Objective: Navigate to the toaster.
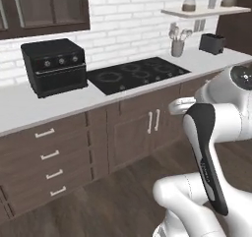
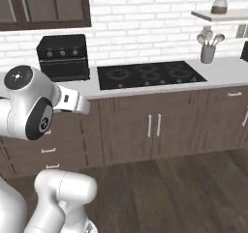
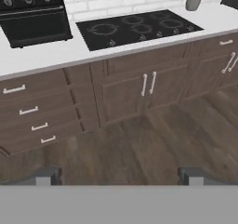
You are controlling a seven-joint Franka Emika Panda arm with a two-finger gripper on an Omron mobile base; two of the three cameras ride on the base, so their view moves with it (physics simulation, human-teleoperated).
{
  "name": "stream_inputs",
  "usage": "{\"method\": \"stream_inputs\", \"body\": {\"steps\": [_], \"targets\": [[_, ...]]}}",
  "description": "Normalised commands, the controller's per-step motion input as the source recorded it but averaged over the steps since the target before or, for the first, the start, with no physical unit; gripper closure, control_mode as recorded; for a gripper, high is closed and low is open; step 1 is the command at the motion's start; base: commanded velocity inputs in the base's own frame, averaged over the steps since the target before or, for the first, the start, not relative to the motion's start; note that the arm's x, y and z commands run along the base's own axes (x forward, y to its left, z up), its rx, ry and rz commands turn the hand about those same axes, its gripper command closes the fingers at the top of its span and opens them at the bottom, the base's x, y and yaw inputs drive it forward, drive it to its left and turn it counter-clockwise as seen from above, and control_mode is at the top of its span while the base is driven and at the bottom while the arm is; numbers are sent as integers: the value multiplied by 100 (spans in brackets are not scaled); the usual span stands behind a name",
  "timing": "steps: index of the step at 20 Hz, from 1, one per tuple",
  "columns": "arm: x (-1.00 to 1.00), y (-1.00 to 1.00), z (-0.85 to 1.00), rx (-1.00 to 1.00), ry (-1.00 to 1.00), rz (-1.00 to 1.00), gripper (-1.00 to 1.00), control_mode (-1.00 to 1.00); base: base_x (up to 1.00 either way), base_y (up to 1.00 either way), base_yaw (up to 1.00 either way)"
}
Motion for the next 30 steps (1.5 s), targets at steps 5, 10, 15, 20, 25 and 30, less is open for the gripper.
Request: {"method": "stream_inputs", "body": {"steps": [5,10,15,20,25,30], "targets": [[0,0,0,0,0,0,-100,100,100,-14,44],[0,0,0,0,0,0,-100,100,100,-88,36],[0,0,0,0,0,0,-100,100,74,-100,15],[0,0,0,0,0,0,-100,100,5,-100,1],[0,0,0,0,0,0,-100,100,-5,-100,0],[0,0,0,0,0,0,-100,100,0,-100,0]]}}
